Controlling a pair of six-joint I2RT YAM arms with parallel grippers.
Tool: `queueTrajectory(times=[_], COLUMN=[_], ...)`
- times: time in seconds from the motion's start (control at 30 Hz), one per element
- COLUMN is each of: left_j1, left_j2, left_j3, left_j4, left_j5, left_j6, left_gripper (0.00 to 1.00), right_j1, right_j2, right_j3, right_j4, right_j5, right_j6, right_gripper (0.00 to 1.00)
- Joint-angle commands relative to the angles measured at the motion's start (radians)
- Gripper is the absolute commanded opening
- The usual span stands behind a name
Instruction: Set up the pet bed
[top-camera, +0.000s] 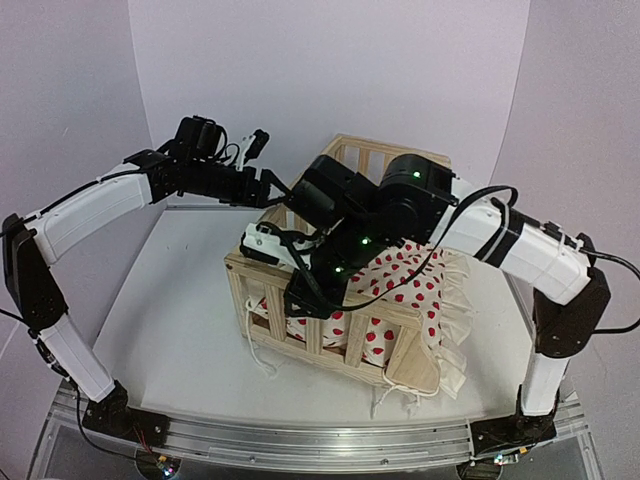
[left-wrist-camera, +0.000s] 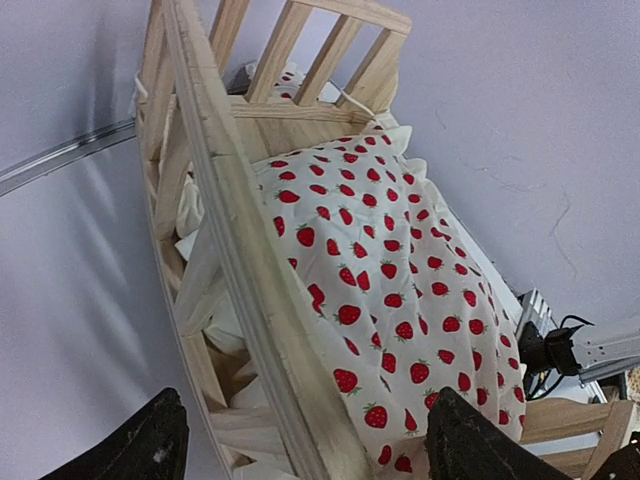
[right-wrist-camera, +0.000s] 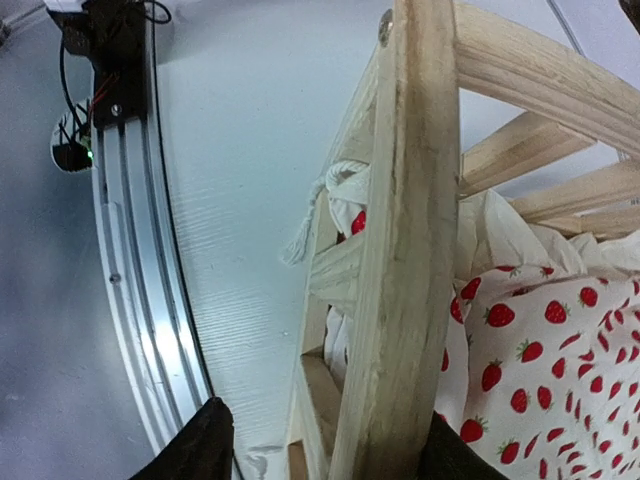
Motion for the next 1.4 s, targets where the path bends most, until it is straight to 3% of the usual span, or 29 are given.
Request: queueTrajectory(times=[0.0,0.1,0.23,0.33,0.53,0.67,0.83,0.93,1.1,1.23,1.37], left_j1=[-0.001,-0.001,0.002,0.002,0.002,0.002,0.002,0.002,0.002,0.002,0.002], left_j2=[-0.04,-0.111,-0.282,-0.423,-0.67,-0.741,-0.749,-0.755,-0.786,-0.836,-0.867], left_j3=[-0.043,-0.119,-0.21,-0.248,-0.322,-0.387,-0.438,-0.454,-0.494,-0.559,-0.625], left_j4=[0.093,0.113,0.114,0.099,0.054,0.053,0.058,0.068,0.084,0.131,0.175], left_j5=[0.071,-0.021,-0.203,-0.249,-0.326,-0.276,-0.239,-0.241,-0.228,-0.181,-0.166], left_j6=[-0.021,-0.034,-0.05,-0.074,-0.113,-0.142,-0.162,-0.162,-0.174,-0.183,-0.203], left_gripper=[0.81,0.81,0.83,0.84,0.85,0.86,0.85,0.85,0.84,0.84,0.86], right_j1=[0.013,0.022,0.043,0.072,0.106,0.106,0.099,0.023,-0.04,-0.094,-0.128], right_j2=[0.066,0.105,0.118,0.091,-0.055,-0.096,-0.02,0.027,0.001,-0.054,-0.248], right_j3=[0.125,0.173,0.171,0.16,-0.031,-0.112,-0.087,-0.043,-0.127,-0.181,-0.486], right_j4=[-0.057,-0.064,-0.059,-0.076,-0.076,-0.059,-0.064,-0.045,0.139,0.2,0.48], right_j5=[0.016,0.01,-0.069,-0.163,-0.311,-0.377,-0.25,-0.228,-0.161,-0.124,0.031], right_j6=[-0.091,-0.135,-0.275,-0.393,-0.708,-0.833,-0.962,-1.042,-1.149,-1.091,-1.002], right_gripper=[0.52,0.24,0.13,0.04,0.0,0.0,0.0,0.0,0.01,0.36,0.84])
